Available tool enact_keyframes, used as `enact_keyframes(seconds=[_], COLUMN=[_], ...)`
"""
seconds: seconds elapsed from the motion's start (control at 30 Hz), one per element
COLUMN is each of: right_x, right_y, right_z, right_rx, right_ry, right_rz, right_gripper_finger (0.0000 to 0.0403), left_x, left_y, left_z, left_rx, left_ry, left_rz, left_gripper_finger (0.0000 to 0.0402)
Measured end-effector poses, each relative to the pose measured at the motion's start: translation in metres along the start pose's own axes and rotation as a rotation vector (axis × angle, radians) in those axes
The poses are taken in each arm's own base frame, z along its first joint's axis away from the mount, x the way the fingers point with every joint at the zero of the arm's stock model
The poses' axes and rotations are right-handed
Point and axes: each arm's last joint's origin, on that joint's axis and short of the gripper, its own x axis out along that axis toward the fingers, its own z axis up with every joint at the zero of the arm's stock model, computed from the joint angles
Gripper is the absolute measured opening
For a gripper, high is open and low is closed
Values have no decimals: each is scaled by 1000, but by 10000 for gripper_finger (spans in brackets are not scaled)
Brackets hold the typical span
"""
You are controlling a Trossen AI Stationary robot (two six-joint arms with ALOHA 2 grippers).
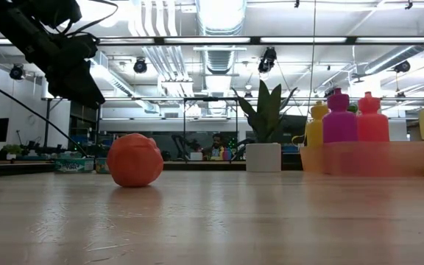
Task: Pick & Place Food Item
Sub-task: Put the yellow banana into the gray bin
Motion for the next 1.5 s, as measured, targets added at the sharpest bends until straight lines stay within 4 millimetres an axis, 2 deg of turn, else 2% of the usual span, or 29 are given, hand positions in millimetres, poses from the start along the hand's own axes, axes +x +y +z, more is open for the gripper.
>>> enact_keyframes(seconds=[0.23, 0.7, 1.5], right_x=[6, 25, 24], right_y=[5, 2, 0], right_z=[3, 2, 2], right_rx=[22, 24, 21], right_ry=[20, 50, 78], right_rz=[18, 25, -22], right_gripper_finger=[91, 91, 91], left_x=[0, 0, 0], left_y=[0, 0, 0], left_z=[0, 0, 0], left_rx=[0, 0, 0], left_ry=[0, 0, 0], left_rz=[0, 0, 0], left_gripper_finger=[275, 275, 275])
